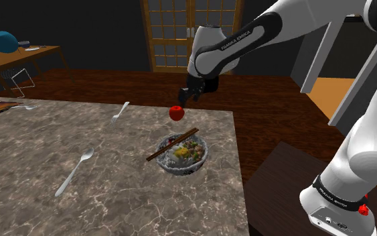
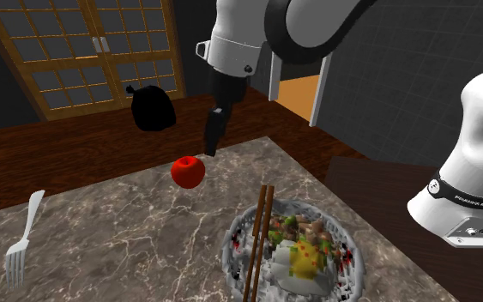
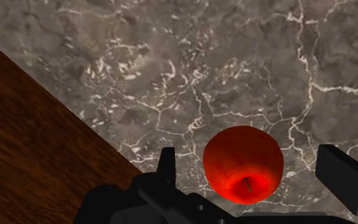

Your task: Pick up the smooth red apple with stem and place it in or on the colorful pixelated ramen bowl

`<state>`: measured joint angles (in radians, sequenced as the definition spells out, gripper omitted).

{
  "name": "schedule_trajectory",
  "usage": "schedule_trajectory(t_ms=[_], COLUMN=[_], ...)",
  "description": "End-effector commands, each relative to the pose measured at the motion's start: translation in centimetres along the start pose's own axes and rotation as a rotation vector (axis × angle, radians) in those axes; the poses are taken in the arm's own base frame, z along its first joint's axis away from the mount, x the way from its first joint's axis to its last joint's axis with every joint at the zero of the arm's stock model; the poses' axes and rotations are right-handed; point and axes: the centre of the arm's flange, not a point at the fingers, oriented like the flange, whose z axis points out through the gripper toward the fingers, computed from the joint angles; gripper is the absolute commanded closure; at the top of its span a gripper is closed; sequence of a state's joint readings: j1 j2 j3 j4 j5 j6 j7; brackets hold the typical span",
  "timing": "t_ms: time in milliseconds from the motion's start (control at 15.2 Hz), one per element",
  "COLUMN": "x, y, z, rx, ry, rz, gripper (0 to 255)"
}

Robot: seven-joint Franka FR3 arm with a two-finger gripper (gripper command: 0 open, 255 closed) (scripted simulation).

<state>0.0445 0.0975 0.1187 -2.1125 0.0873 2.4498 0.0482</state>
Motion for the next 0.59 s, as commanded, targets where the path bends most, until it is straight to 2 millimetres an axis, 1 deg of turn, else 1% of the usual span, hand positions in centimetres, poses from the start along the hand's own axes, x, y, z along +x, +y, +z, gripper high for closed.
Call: schedule_trajectory(t_ms=[0, 264, 528], x=[2.3, 5.9, 6.0], y=[-0.1, -0.7, -0.8], z=[1.3, 3.7, 5.8], rx=[0.017, 0.049, 0.049], ry=[0.023, 0.062, 0.062], rz=[0.013, 0.036, 0.036], gripper=[0, 0, 0])
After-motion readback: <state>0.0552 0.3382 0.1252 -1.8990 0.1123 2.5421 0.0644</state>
